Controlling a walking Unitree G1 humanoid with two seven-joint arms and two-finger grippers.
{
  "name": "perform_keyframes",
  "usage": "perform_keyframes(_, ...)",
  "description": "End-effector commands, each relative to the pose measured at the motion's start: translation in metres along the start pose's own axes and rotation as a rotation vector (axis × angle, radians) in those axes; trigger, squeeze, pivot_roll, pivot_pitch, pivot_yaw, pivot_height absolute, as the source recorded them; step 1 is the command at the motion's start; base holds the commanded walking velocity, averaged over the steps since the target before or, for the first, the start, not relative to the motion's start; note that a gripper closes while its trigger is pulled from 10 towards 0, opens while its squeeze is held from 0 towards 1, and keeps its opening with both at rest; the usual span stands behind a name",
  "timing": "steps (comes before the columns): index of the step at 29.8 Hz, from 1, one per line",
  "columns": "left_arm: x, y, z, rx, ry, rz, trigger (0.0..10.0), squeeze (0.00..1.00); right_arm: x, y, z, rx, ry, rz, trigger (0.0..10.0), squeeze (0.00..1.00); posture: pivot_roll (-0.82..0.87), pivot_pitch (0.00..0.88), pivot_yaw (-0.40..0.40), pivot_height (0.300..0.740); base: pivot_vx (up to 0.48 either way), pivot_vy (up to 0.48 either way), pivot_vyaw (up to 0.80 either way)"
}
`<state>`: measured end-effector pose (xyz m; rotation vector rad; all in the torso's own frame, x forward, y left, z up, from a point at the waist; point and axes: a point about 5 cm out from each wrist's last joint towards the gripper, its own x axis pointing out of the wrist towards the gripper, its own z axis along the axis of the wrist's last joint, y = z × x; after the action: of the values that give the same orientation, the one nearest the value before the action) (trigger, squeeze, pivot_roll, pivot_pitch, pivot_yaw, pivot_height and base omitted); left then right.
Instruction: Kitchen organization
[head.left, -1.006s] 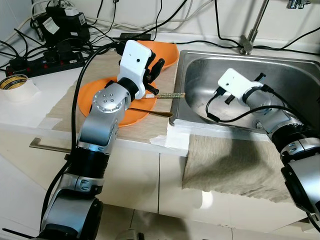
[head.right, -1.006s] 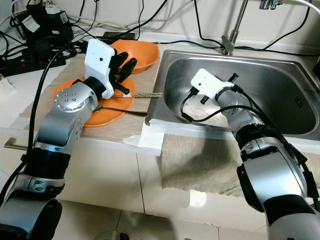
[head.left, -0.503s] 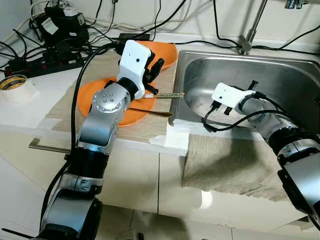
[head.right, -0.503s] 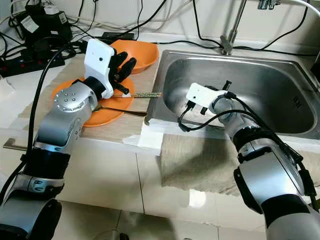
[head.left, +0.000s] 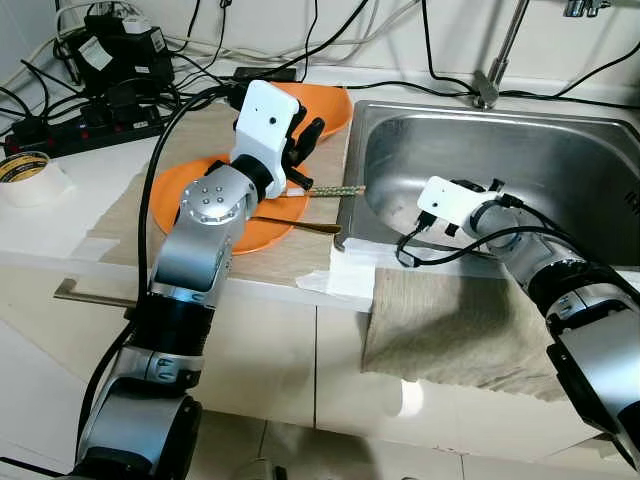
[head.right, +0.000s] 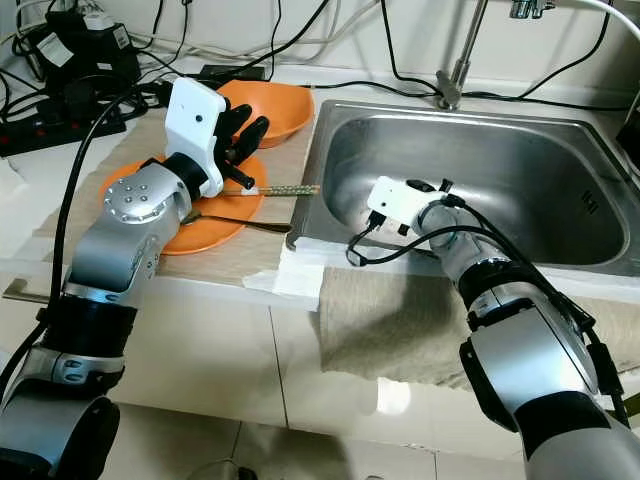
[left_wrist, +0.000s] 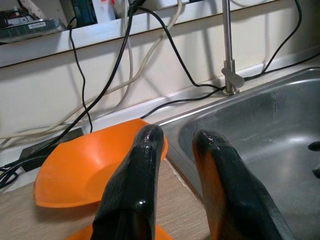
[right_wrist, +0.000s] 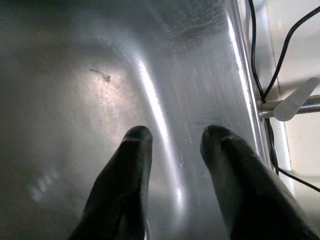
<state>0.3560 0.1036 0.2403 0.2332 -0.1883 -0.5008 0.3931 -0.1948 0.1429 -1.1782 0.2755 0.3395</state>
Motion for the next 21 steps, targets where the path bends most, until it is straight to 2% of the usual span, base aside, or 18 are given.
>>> perform_keyframes(1, 0.0, 0.001, 0.002, 0.015, 0.005, -0.004, 10.0, 0.0, 0.001, 0.015, -0.002, -0.017, 0.013, 0.06, 10.0, 1.0, 0.01, 0.0, 0.033, 0.732, 0.0, 0.0, 0.0)
perform_keyframes(6, 0.0, 0.001, 0.002, 0.018, 0.004, -0.003, 10.0, 0.0, 0.002, 0.005, 0.008, 0.024, -0.019, 0.014, 10.0, 1.0, 0.01, 0.0, 0.032, 0.732, 0.0, 0.0, 0.0)
perform_keyframes(7, 0.001, 0.001, 0.002, 0.019, 0.004, -0.003, 10.0, 0.0, 0.002, 0.002, 0.01, 0.045, -0.028, 0.008, 10.0, 0.92, 0.01, 0.0, 0.031, 0.732, 0.0, 0.0, 0.0)
perform_keyframes(9, 0.001, 0.002, 0.002, 0.019, 0.004, -0.004, 10.0, 0.0, 0.003, 0.001, 0.011, 0.061, -0.034, 0.005, 10.0, 0.92, 0.01, 0.0, 0.031, 0.732, 0.0, 0.0, 0.0)
perform_keyframes(10, 0.001, 0.002, 0.003, 0.019, 0.003, -0.003, 10.0, 0.0, 0.003, -0.002, 0.015, 0.108, -0.05, 0.005, 10.0, 0.61, 0.01, 0.0, 0.031, 0.732, 0.0, 0.0, 0.0)
perform_keyframes(11, 0.002, 0.002, 0.003, 0.021, 0.0, -0.001, 10.0, 0.0, 0.004, -0.009, 0.025, 0.23, -0.098, -0.014, 10.0, 0.0, 0.01, 0.0, 0.028, 0.732, 0.0, 0.0, 0.0)
perform_keyframes(12, 0.002, 0.002, 0.003, 0.021, 0.0, -0.001, 10.0, 0.0, 0.004, -0.009, 0.025, 0.23, -0.098, -0.014, 10.0, 0.0, 0.01, 0.0, 0.028, 0.732, 0.0, 0.0, 0.0)
perform_keyframes(13, 0.002, 0.002, 0.003, 0.021, 0.0, 0.0, 10.0, 0.0, 0.004, -0.014, 0.03, 0.3, -0.124, -0.037, 10.0, 0.0, 0.01, 0.0, 0.026, 0.732, 0.0, 0.0, 0.0)
perform_keyframes(14, 0.003, 0.003, 0.002, 0.021, 0.0, 0.003, 10.0, 0.0, 0.003, -0.026, 0.039, 0.455, -0.174, -0.078, 10.0, 0.0, 0.0, 0.0, 0.026, 0.732, 0.0, 0.0, 0.0)
perform_keyframes(15, 0.003, 0.003, 0.002, 0.021, 0.0, 0.004, 10.0, 0.0, 0.003, -0.028, 0.041, 0.489, -0.186, -0.085, 10.0, 0.0, 0.0, 0.0, 0.026, 0.732, 0.0, 0.0, 0.0)
perform_keyframes(19, 0.002, 0.003, 0.002, 0.019, -0.003, 0.01, 10.0, 0.0, 0.0, -0.049, 0.051, 0.74, -0.267, -0.18, 10.0, 0.0, 0.0, 0.0, 0.024, 0.732, 0.0, 0.0, 0.0)
perform_keyframes(21, 0.002, 0.004, 0.0, 0.018, 0.0, 0.017, 10.0, 0.0, -0.002, -0.058, 0.056, 0.896, -0.327, -0.212, 10.0, 0.0, 0.0, 0.0, 0.023, 0.732, 0.0, 0.0, 0.0)
